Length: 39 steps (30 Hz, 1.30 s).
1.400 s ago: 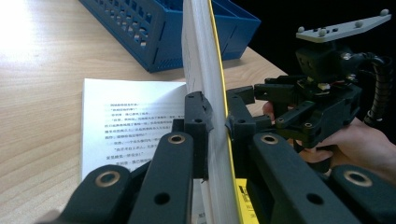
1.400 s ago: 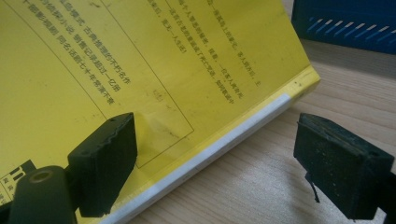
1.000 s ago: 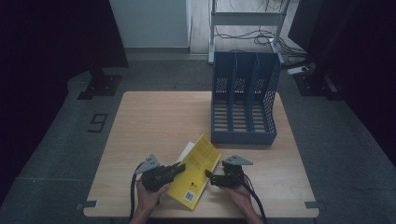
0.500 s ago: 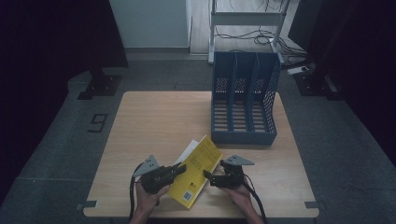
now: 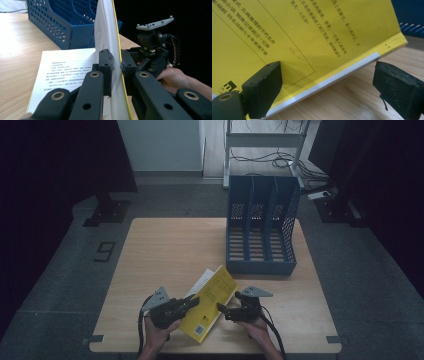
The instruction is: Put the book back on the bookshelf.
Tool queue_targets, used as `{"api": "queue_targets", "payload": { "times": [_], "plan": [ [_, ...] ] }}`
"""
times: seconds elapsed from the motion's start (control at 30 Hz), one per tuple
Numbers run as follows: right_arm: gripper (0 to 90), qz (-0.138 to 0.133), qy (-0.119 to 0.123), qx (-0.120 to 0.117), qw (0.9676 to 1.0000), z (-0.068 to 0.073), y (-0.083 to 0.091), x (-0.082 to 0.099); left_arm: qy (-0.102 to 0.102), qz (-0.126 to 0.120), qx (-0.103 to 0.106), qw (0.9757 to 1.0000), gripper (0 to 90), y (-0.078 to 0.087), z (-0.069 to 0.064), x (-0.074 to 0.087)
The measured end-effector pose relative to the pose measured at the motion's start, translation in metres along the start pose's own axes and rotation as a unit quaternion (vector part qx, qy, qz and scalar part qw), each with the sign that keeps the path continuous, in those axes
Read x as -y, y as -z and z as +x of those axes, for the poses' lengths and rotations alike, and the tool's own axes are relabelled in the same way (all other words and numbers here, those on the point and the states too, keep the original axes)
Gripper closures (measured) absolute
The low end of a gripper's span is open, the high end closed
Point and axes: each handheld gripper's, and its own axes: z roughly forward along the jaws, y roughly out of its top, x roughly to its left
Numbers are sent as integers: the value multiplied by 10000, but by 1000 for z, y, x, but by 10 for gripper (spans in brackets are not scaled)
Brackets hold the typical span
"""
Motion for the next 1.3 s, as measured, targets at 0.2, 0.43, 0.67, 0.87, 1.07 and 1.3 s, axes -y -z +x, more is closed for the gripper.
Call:
{"api": "queue_targets", "payload": {
  "times": [0.2, 0.43, 0.67, 0.87, 1.07, 1.3],
  "plan": [
    [66, -53, -46, -120, 9999, -1, 0, 0, -6, -27, 28, 10000, 828, 2, -1, -2],
    [58, -14, -88, -217, 9997, -1, -2, 1, 59, 3, 84, 9999, 828, 1, 2, 0],
    [66, 22, -32, -138, 9999, 1, -2, 1, 246, 2, 239, 9994, 826, 2, 11, 3],
    [80, -164, -305, -260, 9991, 1, 5, -2, 349, -39, 312, 9989, 826, 6, 17, 4],
    [104, -303, -95, -164, 9994, 3, 13, -6, 423, 43, 350, 9985, 826, 5, 23, 6],
    [129, -404, -17, -101, 9991, 4, 18, -7, 481, 102, 366, 9981, 825, 4, 28, 9]
  ]
}}
